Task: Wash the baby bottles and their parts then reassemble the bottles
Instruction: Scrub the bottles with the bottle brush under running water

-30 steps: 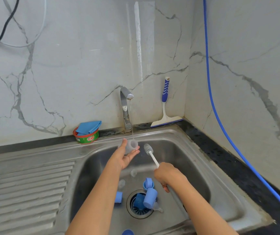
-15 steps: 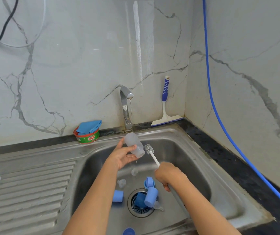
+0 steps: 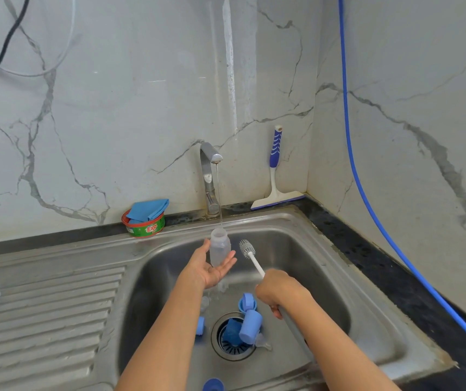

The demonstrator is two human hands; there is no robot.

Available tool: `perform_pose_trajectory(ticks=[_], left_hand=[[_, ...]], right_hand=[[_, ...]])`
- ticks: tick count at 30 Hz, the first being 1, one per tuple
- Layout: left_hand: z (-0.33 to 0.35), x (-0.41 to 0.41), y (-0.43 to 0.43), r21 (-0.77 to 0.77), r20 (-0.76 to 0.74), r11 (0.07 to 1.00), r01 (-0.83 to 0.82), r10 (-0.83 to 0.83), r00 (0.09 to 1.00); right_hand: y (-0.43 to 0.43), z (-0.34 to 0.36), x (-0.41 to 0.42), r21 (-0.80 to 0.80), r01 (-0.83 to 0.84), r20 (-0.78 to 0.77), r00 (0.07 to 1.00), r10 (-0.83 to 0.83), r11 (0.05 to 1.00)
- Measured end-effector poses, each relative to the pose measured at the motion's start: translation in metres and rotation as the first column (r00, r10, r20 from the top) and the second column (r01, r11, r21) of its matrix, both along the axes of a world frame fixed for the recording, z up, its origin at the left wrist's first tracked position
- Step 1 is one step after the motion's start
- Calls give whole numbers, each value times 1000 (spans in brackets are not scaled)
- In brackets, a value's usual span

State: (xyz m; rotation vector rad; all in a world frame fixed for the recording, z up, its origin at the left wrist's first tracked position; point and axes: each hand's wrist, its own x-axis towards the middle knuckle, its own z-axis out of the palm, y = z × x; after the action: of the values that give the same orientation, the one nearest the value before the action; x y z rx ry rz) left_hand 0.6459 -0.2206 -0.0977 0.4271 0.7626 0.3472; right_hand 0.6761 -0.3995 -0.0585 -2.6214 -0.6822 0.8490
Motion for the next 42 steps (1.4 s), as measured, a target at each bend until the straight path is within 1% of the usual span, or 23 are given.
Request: perform_pose_trajectory(ticks=[8,13,15,17,18,21,24,26,28,29,30,32,33,35,36,38,40,41,42], left_hand=[[4,-5,-6,23,-84,999,42,-40,996],[10,-3,-3,47,-66,998,39,-36,997],[11,-3,-2,96,-75,995,35,-28,997],[13,-4,-1,148,-94,988,42,-28,995],[13,-4,0,168,-101,985,44,-27,994],[17,-6,2,198,-96,980,35,-16,995],[27,-5,1,206,-71,978,41,-27,997],[33,-5,1,181,-26,983,28,-23,999],[36,-6,-1,137,30,990,18,-23,999],[34,-5,-1,142,39,990,19,-25,999],[32,-5,-1,152,31,988,16,-21,999],[30,-4,-1,155,-11,988,-3,5,1000],[29,-4,0,130,-7,991,-19,20,1000],[32,-3,0,59,55,997,-55,52,997],[36,-4,-2,55,76,997,-63,59,995],[37,1,-5,145,15,987,-70,68,998],[33,7,-6,280,-61,955,-96,117,991],[32,10,-6,363,-73,923,-128,165,984],[30,12,-5,477,-67,865,-156,213,975]], right_hand=[[1,1,1,-8,-14,-1,1000,14,1000],[3,-4,5,4,-9,7,1000,9,1000],[2,-4,7,101,25,-31,999,-22,995],[4,-8,13,262,98,-139,988,-63,960],[5,-10,16,313,155,-209,974,-91,937],[8,-12,20,347,295,-390,909,-149,890],[9,-9,21,368,400,-546,824,-153,839],[7,-5,21,378,492,-665,733,-140,784],[7,-4,22,370,591,-780,617,-106,716],[6,-3,23,363,628,-821,565,-81,688],[6,-1,23,356,656,-851,522,-59,666],[6,0,23,348,686,-881,473,-28,639],[6,-1,24,347,695,-887,461,-21,630],[7,-1,24,350,705,-890,455,-15,617],[8,-1,24,352,707,-890,456,-14,614],[7,-1,23,358,701,-884,468,-19,617],[7,-1,22,362,683,-870,492,-34,634],[7,-2,21,363,674,-863,504,-40,643],[7,-3,21,364,666,-857,513,-46,651]])
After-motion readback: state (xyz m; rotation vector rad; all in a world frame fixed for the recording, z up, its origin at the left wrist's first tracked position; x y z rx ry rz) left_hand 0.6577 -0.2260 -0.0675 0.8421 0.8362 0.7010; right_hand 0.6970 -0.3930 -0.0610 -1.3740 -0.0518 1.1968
